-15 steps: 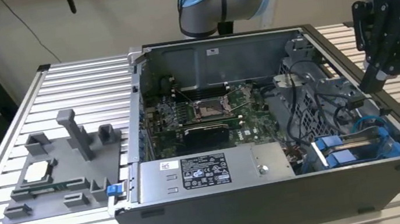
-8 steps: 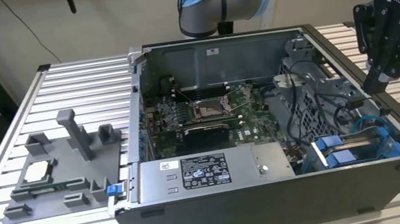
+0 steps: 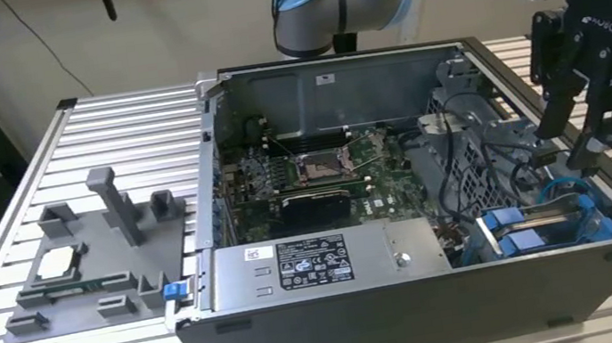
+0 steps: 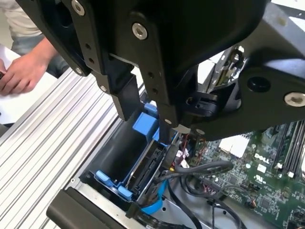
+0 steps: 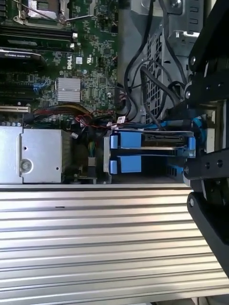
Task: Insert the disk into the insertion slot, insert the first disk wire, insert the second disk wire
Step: 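Insert the disk into the insertion slot, then insert the first disk wire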
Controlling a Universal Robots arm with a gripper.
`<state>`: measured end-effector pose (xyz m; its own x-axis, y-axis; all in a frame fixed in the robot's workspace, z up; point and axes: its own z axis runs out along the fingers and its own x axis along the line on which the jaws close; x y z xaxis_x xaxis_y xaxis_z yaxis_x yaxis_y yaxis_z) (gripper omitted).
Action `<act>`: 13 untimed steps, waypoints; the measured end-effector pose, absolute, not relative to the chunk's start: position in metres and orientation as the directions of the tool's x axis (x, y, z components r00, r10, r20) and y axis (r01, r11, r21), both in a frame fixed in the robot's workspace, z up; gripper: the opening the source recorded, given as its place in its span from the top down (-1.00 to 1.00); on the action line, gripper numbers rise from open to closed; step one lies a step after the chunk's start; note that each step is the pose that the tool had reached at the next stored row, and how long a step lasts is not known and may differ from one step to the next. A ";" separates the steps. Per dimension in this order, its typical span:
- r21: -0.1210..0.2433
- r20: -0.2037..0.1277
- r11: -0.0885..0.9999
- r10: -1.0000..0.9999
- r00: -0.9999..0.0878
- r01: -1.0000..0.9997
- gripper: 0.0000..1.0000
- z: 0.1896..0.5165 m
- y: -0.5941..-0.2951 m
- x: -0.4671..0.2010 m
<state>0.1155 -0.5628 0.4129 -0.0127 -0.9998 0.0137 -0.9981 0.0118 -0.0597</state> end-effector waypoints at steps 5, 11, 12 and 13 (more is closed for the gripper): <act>-0.060 -0.022 0.014 -1.000 -0.013 -0.998 -1.00 0.409 -0.563 0.116; -0.060 -0.037 0.040 -0.999 -0.038 -0.997 -1.00 0.401 -0.563 0.119; -0.060 -0.039 0.049 -0.998 -0.047 -0.997 -1.00 0.400 -0.563 0.119; -0.060 -0.041 0.059 -0.998 -0.056 -0.996 -1.00 0.399 -0.563 0.119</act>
